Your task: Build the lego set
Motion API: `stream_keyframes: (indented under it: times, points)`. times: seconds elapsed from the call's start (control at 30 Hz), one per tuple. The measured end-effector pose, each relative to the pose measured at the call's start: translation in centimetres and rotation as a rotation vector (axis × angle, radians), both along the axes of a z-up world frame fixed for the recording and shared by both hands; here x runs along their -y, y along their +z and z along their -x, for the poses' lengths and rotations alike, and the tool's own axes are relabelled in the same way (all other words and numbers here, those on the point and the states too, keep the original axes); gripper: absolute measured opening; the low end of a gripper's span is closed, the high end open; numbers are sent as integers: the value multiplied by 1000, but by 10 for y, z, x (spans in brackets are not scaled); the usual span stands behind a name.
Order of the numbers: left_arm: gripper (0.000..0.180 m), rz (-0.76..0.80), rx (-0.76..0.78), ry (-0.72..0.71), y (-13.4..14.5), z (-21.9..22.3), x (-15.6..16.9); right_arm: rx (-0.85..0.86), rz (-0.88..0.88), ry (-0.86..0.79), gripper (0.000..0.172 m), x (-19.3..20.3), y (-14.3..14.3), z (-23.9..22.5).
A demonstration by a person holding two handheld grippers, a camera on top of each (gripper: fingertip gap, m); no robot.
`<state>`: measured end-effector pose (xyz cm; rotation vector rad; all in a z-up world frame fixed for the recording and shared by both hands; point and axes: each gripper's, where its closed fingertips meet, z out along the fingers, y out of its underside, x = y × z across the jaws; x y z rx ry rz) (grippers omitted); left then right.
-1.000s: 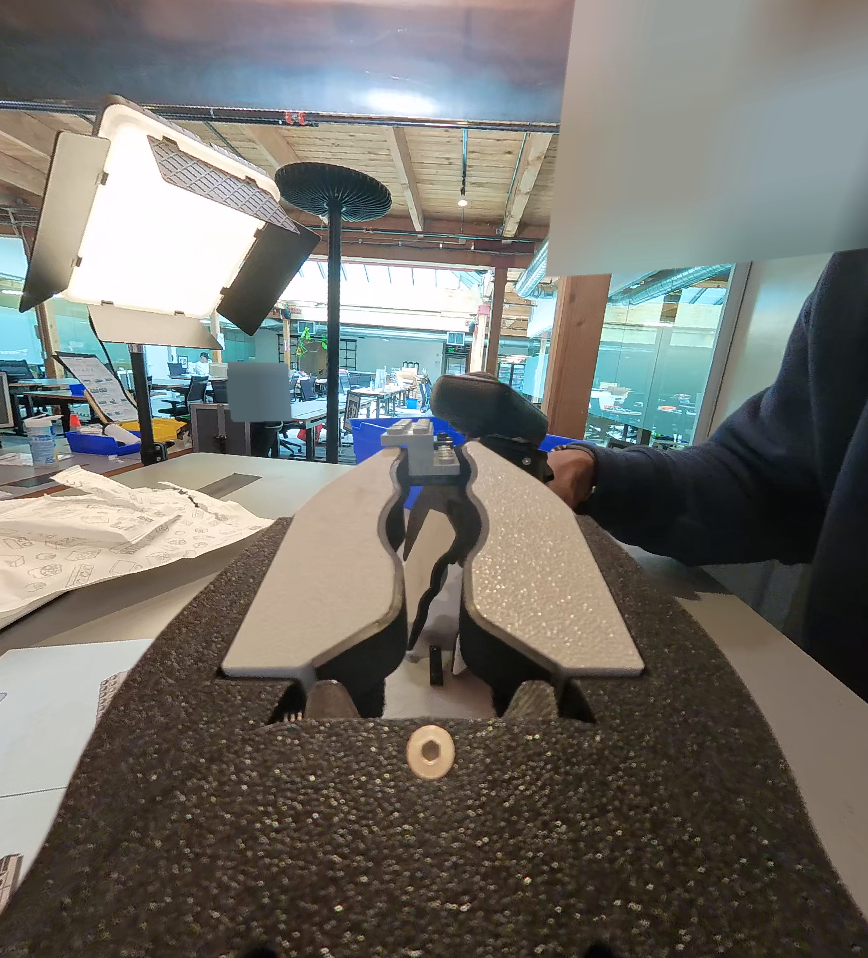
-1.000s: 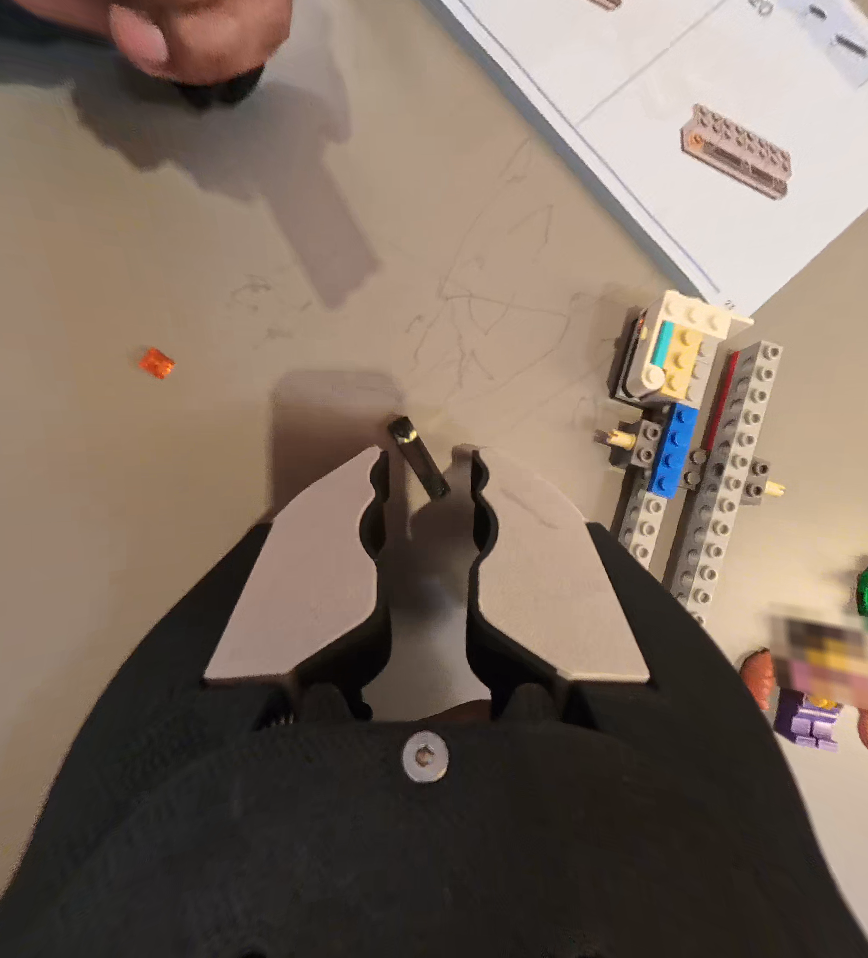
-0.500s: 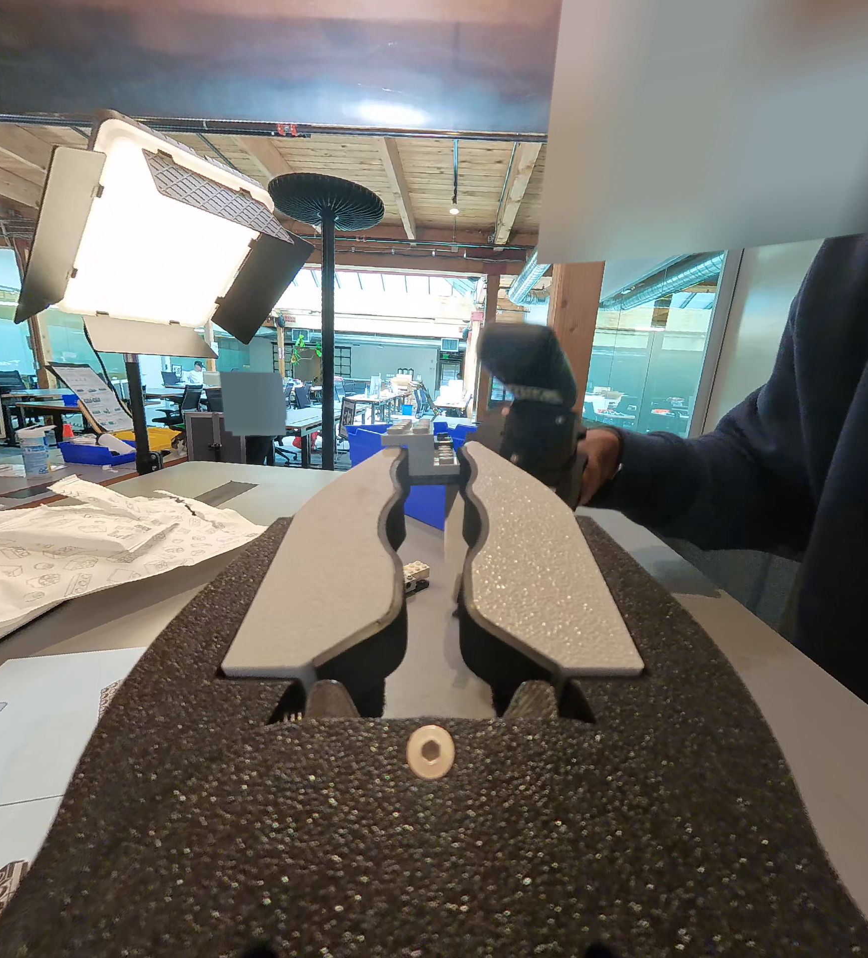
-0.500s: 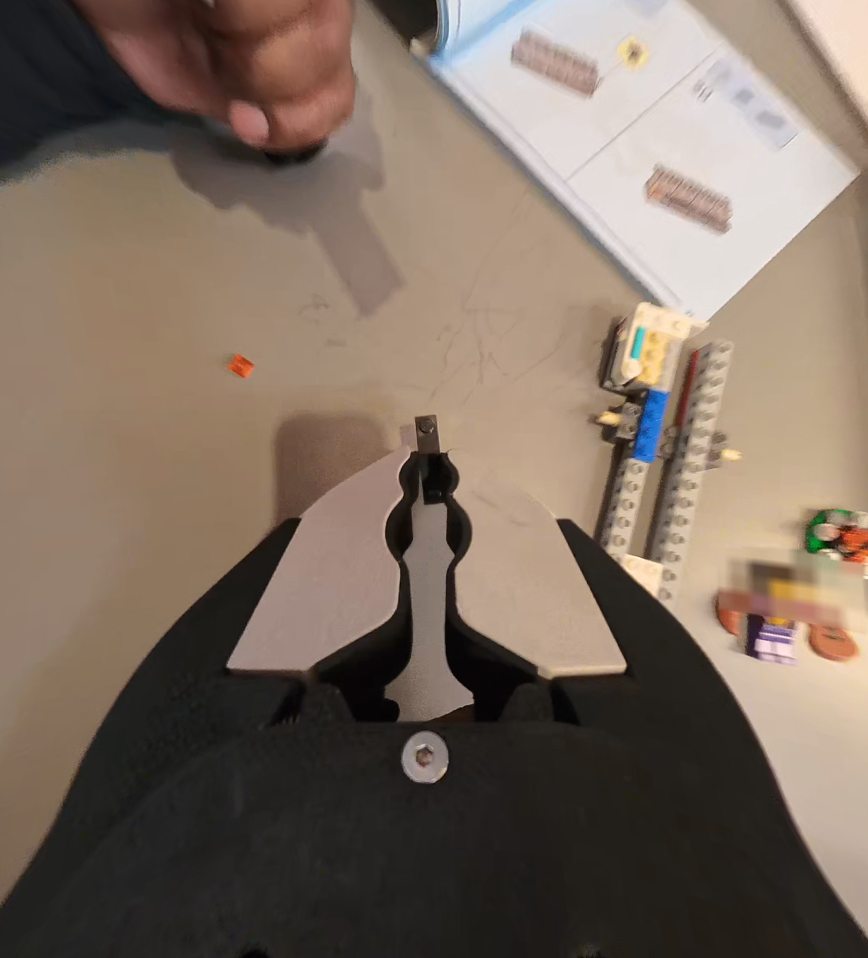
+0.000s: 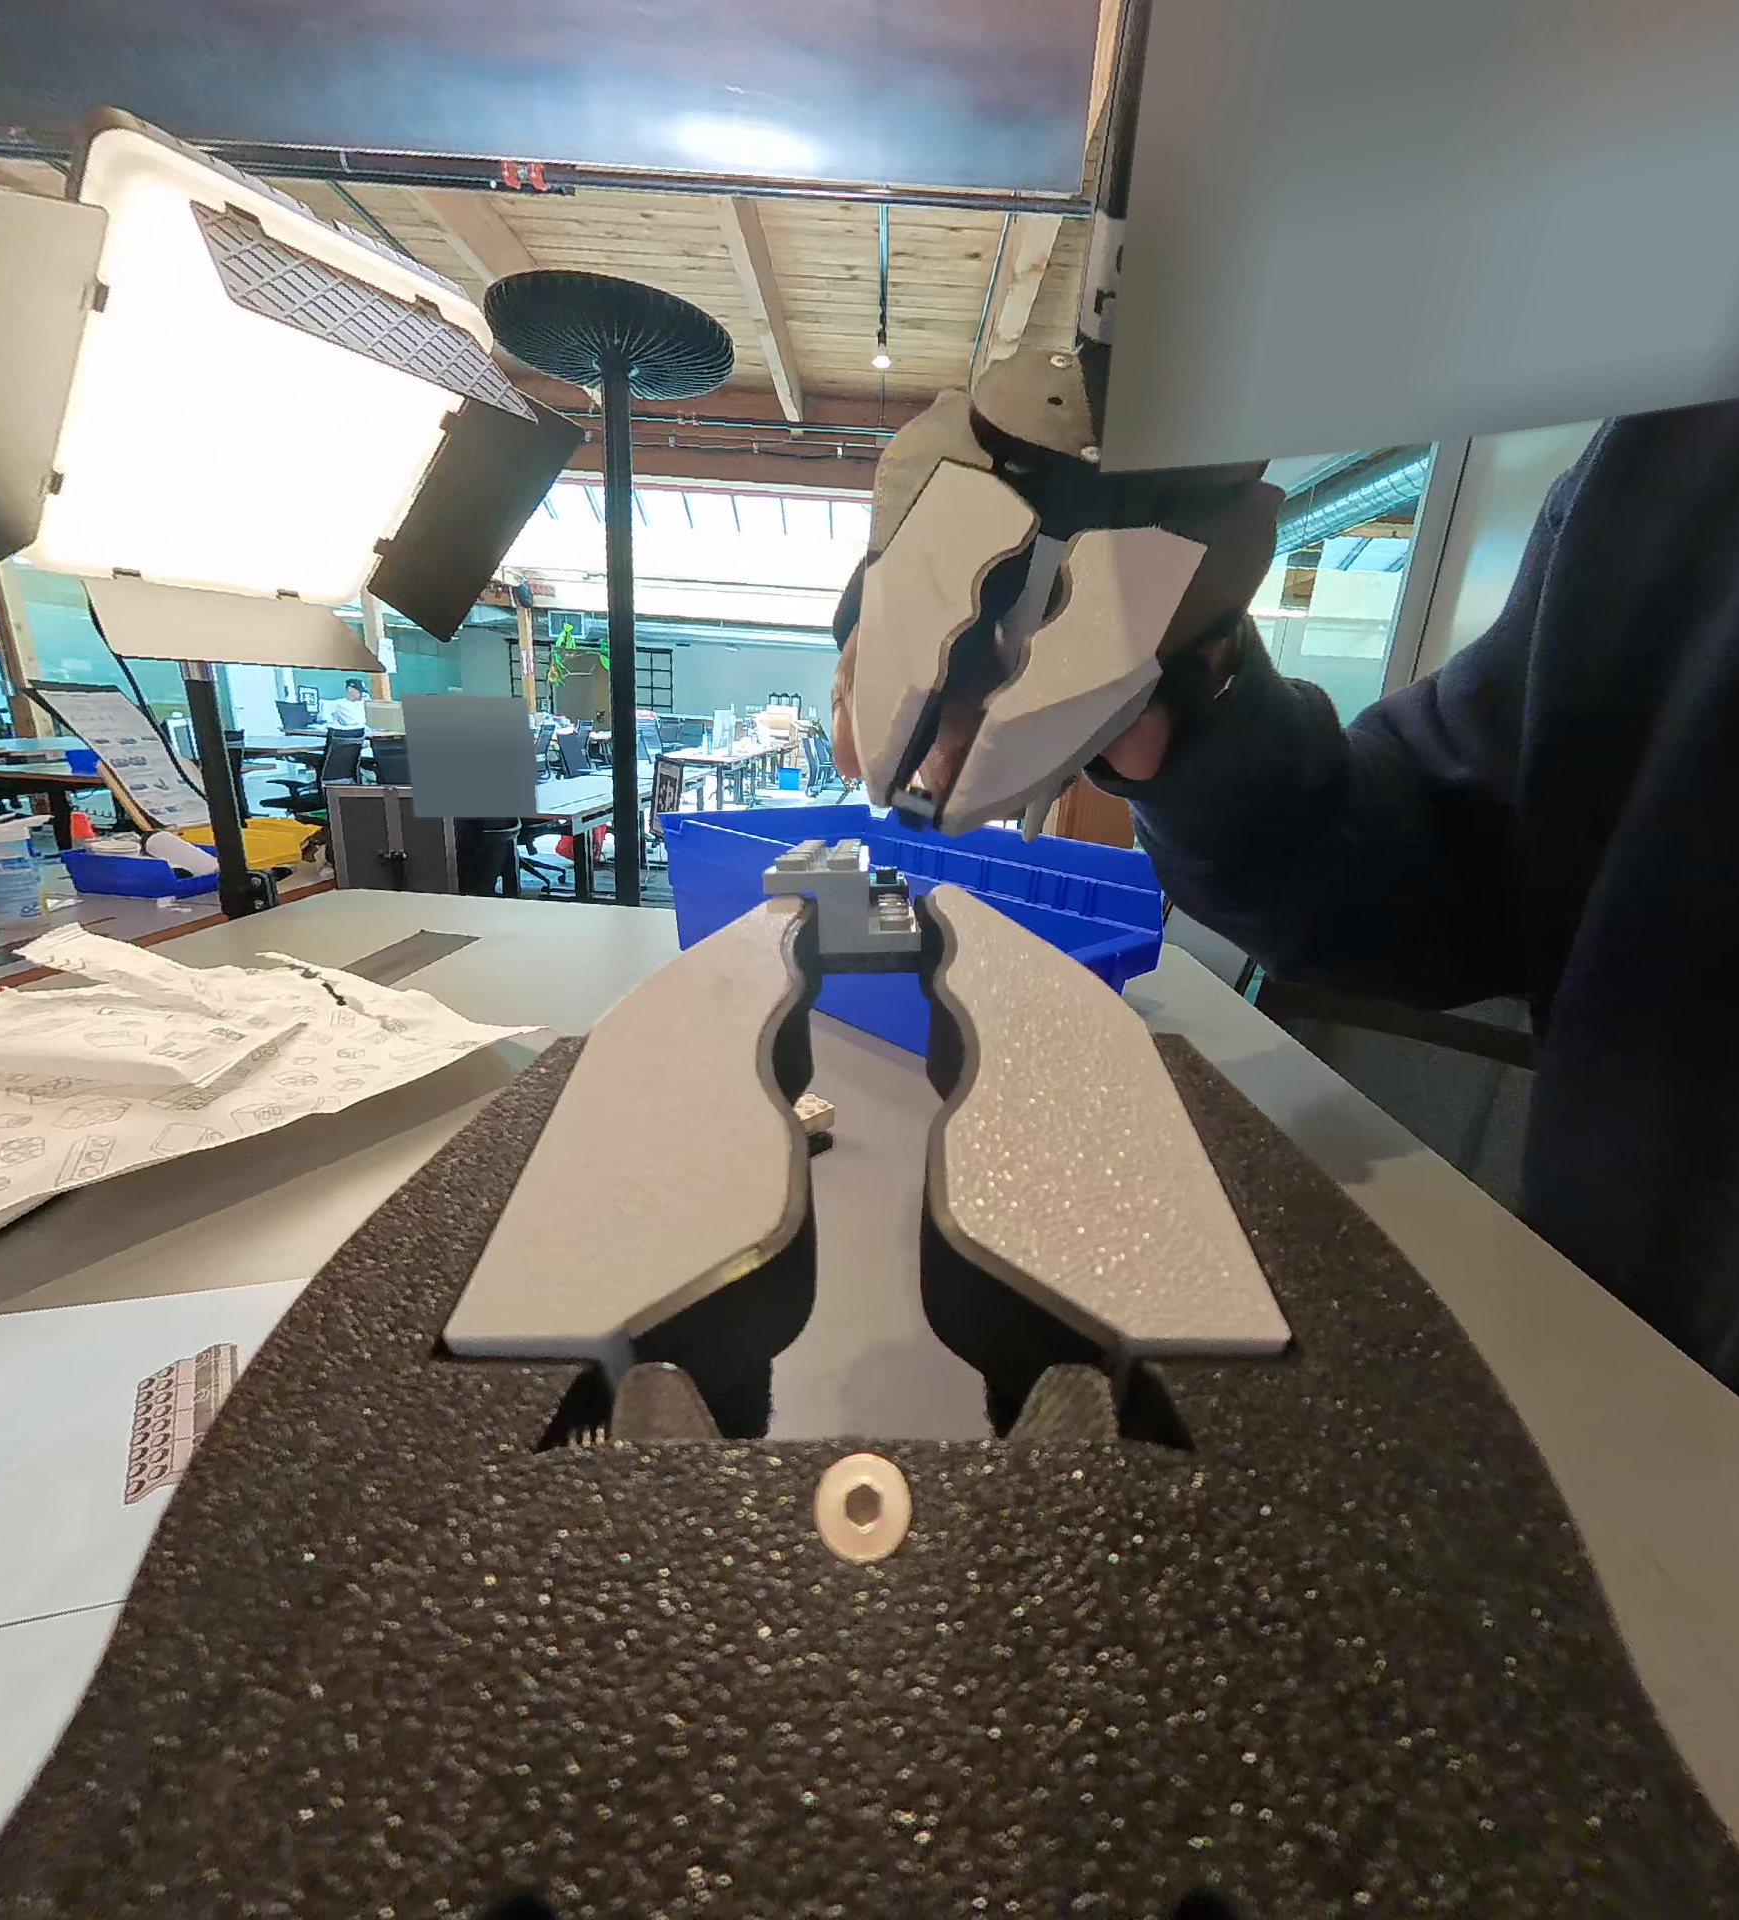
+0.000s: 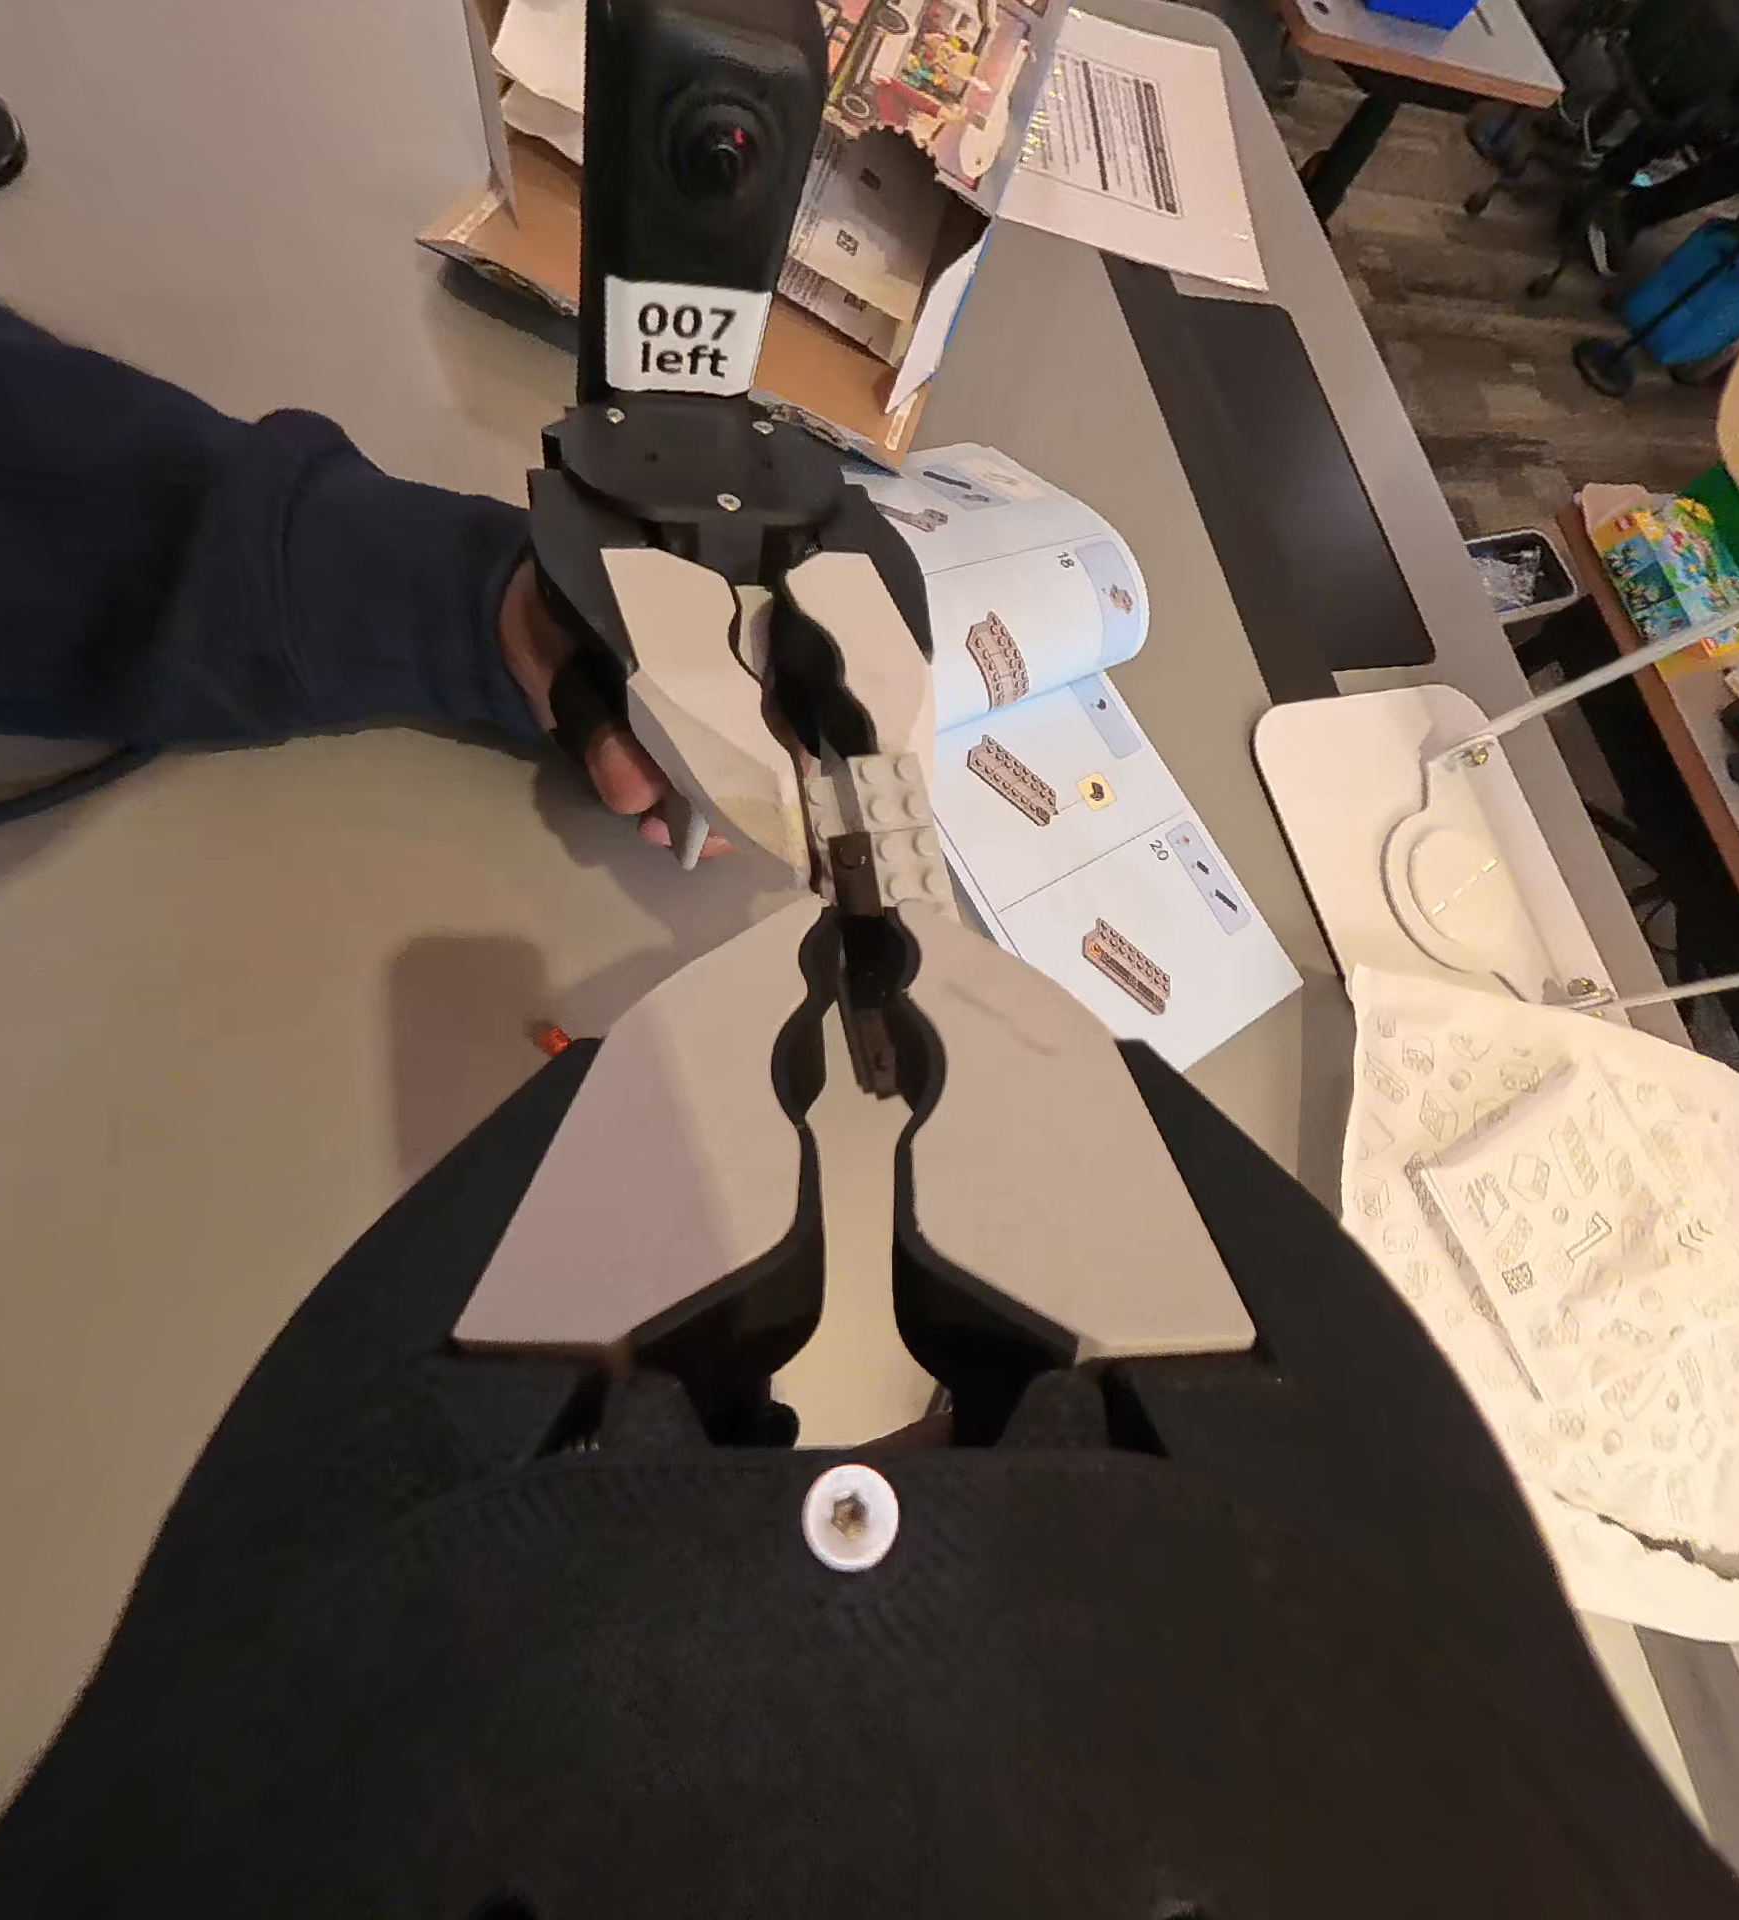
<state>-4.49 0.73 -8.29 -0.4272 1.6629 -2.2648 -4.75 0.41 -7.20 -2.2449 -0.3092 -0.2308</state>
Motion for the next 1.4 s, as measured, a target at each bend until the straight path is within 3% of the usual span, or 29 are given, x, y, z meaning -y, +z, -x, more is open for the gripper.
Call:
stream_keyframes:
  times: [0.53,1.0,1.23,1.4]
  points:
    - [17,19,-28,-12,-1,-2,1,37,6,-4,8,-9,-10,0]
    - [17,123,-51,-35,7,-2,-7,25,-51,-7,14,-11,0,-2]
    - [17,254,-57,-30,19,-4,-25,225,-246,-65,16,-6,19,-4]
    - [17,298,-62,-24,22,-6,-32,391,-280,-83,17,-13,13,-4]
